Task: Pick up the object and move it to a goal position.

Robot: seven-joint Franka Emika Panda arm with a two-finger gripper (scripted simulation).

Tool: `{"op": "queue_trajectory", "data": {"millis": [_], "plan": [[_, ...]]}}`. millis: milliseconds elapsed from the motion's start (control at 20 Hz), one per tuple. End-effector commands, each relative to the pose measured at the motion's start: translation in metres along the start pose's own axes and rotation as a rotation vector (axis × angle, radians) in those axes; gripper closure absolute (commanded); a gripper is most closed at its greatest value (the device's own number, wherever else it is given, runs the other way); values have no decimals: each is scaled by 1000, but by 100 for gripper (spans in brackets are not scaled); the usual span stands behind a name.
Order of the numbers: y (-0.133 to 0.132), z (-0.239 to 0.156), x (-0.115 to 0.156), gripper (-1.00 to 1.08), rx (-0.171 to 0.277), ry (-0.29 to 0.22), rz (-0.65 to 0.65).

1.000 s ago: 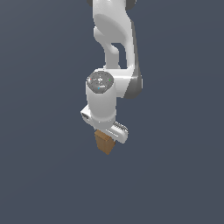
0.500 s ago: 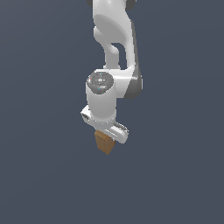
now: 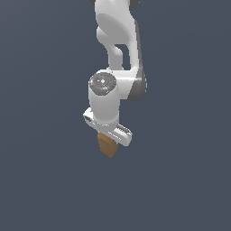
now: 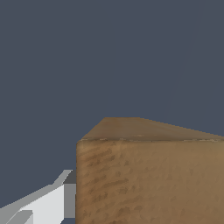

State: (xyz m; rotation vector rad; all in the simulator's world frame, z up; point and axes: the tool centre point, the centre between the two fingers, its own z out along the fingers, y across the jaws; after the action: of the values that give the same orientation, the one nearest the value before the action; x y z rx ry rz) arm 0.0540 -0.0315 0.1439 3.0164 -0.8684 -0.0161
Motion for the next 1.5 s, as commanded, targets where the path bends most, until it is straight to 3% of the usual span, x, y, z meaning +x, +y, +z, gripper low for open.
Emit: {"op": "queue_trajectory", "data": {"millis": [0, 450, 1450], "plan": [[2, -11, 0, 108, 5, 8, 0], [29, -57, -18, 108, 5, 8, 0], [120, -220, -76, 108, 6, 8, 1]]}}
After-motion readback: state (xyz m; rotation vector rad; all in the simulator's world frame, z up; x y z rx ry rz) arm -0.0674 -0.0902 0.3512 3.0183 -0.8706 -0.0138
